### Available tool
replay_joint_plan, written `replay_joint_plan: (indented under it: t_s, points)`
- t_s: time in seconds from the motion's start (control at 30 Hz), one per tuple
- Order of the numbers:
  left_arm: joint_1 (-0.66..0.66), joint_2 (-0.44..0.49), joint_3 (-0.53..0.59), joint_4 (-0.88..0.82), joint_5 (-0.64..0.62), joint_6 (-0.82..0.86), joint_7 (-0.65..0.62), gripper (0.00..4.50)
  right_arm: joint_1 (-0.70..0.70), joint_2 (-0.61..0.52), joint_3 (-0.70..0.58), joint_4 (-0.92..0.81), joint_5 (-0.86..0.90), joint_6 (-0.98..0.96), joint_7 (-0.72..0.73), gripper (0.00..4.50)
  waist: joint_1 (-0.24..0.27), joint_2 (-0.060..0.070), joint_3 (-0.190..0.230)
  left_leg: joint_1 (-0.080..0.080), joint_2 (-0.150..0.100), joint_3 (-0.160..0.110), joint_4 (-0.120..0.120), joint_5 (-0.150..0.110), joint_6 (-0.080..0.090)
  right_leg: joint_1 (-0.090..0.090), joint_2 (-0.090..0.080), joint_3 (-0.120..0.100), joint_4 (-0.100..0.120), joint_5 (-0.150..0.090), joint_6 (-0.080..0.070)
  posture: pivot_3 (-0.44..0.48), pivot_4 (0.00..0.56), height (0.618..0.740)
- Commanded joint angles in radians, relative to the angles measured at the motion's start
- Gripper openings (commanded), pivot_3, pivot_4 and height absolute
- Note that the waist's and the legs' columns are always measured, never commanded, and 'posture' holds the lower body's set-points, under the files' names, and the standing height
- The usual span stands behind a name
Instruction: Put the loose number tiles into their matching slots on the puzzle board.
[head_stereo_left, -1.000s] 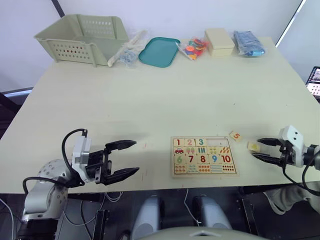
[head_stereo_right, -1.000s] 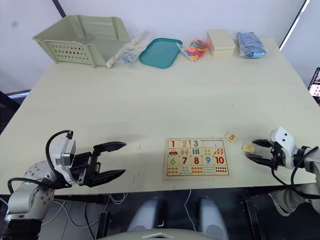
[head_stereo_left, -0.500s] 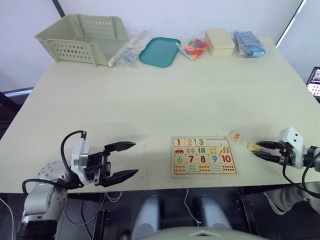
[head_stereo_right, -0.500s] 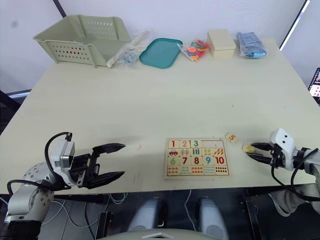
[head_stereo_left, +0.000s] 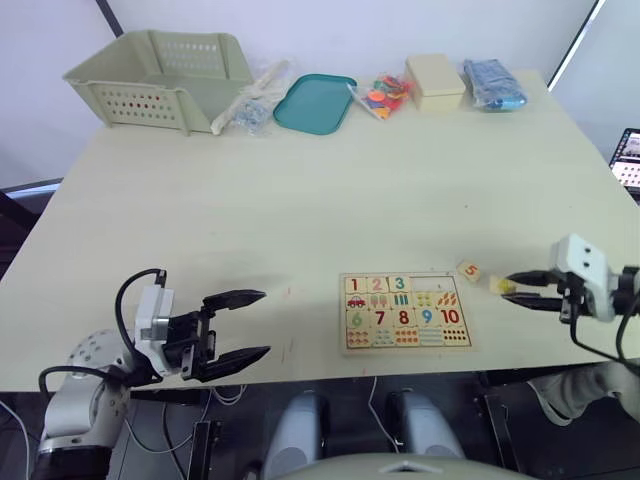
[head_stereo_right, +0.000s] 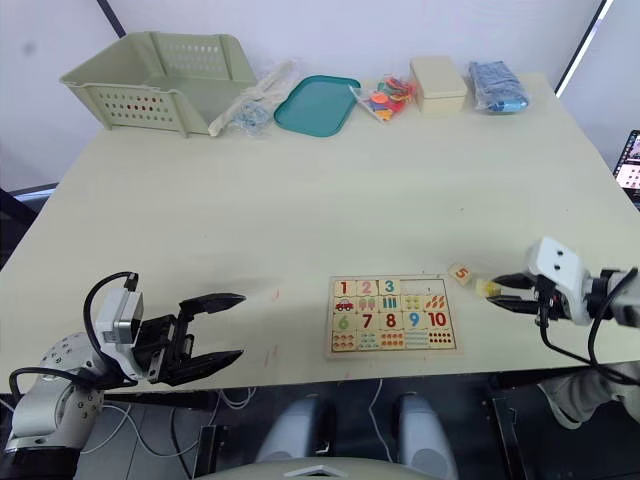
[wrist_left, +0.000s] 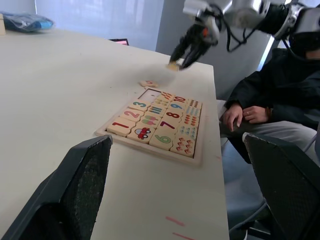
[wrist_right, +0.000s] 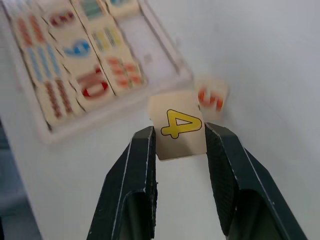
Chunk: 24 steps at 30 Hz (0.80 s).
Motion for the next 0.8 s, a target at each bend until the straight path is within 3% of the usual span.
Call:
replay_joint_plan:
  t_s: [0.03,0.17,0.33,0.57,0.8]
  points:
    - [0.009,-0.002,0.030,0.015,-0.006,-0.031,-0.022,4.50,-0.122,-0.072,0.048,-0.171,0.062,0.222,-0.034,0.85,0.001,0.000,0.000,0.000,0.000,0.000,0.000,0.000,0.000,0.000,0.000,0.000,0.000,0.000,0.000,0.000,0.150,0.740]
    - [0.007,-0.005,0.032,0.035,-0.004,-0.045,-0.034,4.50,-0.371,-0.124,0.217,-0.265,0.081,0.458,-0.037,0.85,0.000,0.002,0.001,0.000,0.002,-0.001,0.001,0.000,0.000,-0.002,-0.002,0.001,0.000,-0.001,-0.002,0.000,0.150,0.740]
    - [-0.006,-0.004,0.036,0.037,-0.015,-0.037,-0.035,4.50,-0.674,-0.089,0.520,-0.244,-0.039,0.585,-0.013,0.85,0.001,0.001,0.002,-0.002,0.002,-0.002,0.000,0.000,0.000,-0.004,-0.003,0.000,0.000,-0.001,-0.002,0.000,0.150,0.740]
    - [-0.005,-0.013,0.062,0.019,-0.046,-0.021,-0.021,4.50,-0.836,-0.012,0.722,-0.145,-0.165,0.565,0.029,0.85,-0.003,0.001,0.002,-0.003,0.002,-0.001,0.000,0.000,0.000,-0.004,-0.004,0.000,0.000,-0.001,-0.002,0.000,0.150,0.740]
    - [0.007,-0.027,0.080,0.008,-0.050,-0.021,0.007,4.50,-0.855,0.060,0.805,-0.048,-0.251,0.514,0.056,0.85,-0.002,0.001,0.002,-0.003,0.001,-0.002,0.000,0.000,0.000,-0.004,-0.004,0.000,0.000,0.000,0.000,0.000,0.150,0.740]
